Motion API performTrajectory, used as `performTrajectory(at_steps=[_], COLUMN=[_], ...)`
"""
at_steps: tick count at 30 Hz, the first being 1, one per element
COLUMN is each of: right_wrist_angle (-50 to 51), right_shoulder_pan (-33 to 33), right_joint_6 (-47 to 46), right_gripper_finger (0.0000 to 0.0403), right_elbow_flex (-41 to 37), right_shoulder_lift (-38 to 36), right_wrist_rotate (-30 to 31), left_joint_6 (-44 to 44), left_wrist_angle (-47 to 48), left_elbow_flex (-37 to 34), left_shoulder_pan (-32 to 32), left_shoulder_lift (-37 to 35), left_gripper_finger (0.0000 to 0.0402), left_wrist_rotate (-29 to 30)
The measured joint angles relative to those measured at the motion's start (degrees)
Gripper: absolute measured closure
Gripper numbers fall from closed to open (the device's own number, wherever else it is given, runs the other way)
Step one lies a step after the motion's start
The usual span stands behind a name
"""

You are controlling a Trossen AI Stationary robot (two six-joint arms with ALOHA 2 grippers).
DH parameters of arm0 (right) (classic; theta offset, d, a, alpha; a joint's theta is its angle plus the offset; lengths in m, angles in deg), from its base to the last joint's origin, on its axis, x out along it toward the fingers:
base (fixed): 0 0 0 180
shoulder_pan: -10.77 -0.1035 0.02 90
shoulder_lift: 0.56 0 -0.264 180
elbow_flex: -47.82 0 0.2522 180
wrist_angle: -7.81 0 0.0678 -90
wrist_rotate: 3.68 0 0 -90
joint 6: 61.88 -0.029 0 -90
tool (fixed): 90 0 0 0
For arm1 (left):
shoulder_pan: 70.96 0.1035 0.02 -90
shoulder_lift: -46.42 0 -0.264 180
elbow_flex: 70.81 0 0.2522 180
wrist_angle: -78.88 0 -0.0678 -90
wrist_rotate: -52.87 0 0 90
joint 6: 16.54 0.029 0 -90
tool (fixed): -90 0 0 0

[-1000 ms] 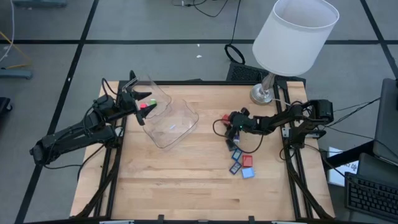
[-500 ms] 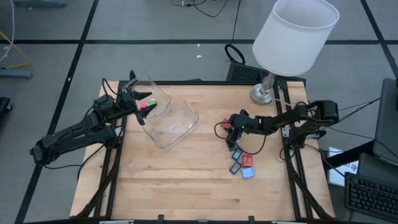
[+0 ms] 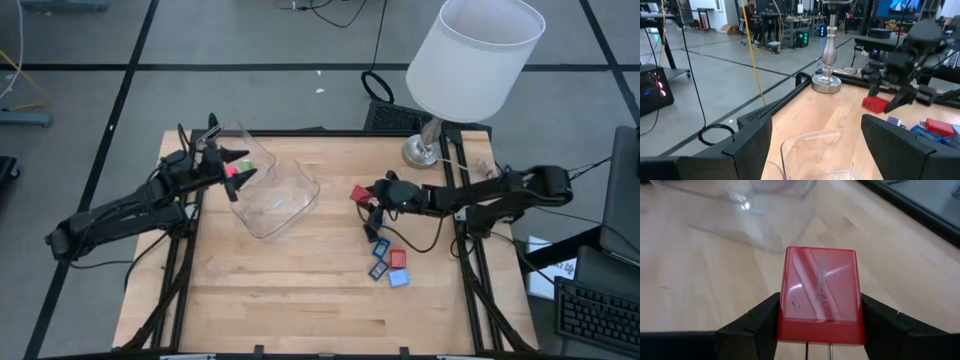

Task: Pick & Place Office items
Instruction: Put the red charger adapter into the top transparent bin

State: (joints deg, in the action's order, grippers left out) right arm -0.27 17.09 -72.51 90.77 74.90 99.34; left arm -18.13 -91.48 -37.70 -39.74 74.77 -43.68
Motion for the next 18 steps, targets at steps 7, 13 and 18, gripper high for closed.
performTrajectory(at_steps=[7,13,18], right_wrist_angle=[-0.16,-1.47,-4.45], right_shoulder_pan=[-2.21,-3.80,-4.39], right_joint_6=[0.44,0.44,0.46], right_gripper_finger=[0.0184,0.0193,0.0186], right_elbow_flex=[0.00,0.02,0.04], right_shoulder_lift=[-3.04,-3.76,-3.78], right_wrist_rotate=[0.16,-1.68,-5.60], left_joint_6=[-0.24,-0.44,-0.44], left_wrist_angle=[-0.71,-0.70,-1.20], left_elbow_flex=[-0.02,-0.02,-0.01], left_shoulder_pan=[0.00,0.00,0.00], left_shoulder_lift=[0.58,0.58,0.58], left_gripper_finger=[0.0092,0.0092,0.0092], left_wrist_rotate=[0.00,0.00,-0.01])
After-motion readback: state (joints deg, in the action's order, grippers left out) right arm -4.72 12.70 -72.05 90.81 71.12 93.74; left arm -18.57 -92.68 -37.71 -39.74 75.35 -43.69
